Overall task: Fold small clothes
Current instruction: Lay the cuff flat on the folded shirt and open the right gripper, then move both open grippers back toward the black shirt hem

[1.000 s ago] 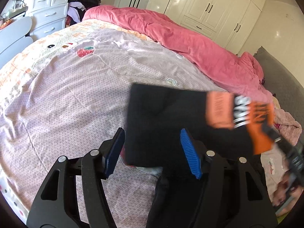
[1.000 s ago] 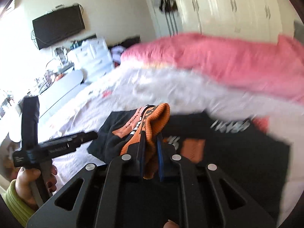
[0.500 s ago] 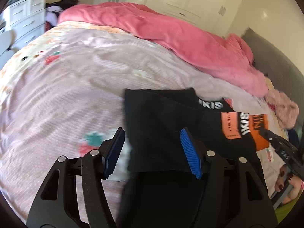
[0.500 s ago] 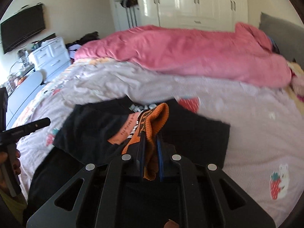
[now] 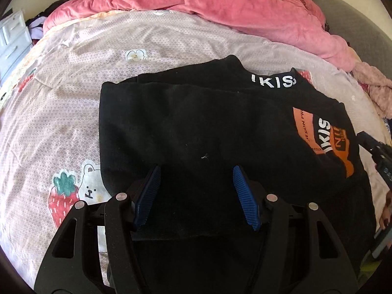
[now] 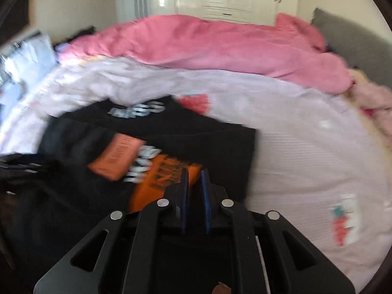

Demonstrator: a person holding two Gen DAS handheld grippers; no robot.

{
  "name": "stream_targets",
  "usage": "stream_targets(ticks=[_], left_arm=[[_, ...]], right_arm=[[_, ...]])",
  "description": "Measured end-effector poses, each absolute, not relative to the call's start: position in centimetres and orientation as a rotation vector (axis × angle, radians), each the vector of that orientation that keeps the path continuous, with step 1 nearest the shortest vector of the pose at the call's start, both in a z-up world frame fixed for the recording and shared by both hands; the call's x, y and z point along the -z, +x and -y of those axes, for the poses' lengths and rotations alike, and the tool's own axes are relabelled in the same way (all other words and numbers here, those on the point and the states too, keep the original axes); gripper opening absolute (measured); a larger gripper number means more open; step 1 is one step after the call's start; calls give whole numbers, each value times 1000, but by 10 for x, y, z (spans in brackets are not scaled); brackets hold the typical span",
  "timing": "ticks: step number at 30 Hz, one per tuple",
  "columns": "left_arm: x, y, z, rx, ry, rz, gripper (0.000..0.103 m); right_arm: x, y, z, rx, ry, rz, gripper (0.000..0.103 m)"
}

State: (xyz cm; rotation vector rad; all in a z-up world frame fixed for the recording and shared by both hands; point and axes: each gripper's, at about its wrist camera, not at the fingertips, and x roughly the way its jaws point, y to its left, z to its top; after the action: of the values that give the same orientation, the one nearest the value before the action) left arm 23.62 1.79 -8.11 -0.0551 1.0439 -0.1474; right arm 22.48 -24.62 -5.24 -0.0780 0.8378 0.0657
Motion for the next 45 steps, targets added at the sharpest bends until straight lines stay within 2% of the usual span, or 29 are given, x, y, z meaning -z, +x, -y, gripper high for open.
stream_targets(ticks=[8,15,18,21,34,36,37,38,40,45], left_arm=[[79,230,-19,152,-58,-1028,53],[78,227,-21,156,-58,-1030,53],[78,224,-20,155,-51,-1033,53],[79,226,-18,159,-45,-1033,53],[79,222,-25,176,-81,-1031,53],[75,219,-26,172,-84,-1022,53],[73,216,-27,171,-89,-1017,53],[68,213,-29,175,-103,-1012,53],[60,207,-32,181,-120,-991,53],[44,194,-38,181,-135,-958,58]], right_arm=[[35,211,268,-193,125,-781,11],[49,213,211,-334,61,-842,11],[64,217,193,-362,18,-898,17],[80,220,192,-356,2,-964,15],[84,216,198,-359,38,-958,14],[78,213,202,-367,71,-941,18],[75,211,204,-370,77,-932,23],[68,208,206,-370,81,-906,43],[58,204,213,-307,71,-857,63],[52,206,231,-267,134,-837,65]])
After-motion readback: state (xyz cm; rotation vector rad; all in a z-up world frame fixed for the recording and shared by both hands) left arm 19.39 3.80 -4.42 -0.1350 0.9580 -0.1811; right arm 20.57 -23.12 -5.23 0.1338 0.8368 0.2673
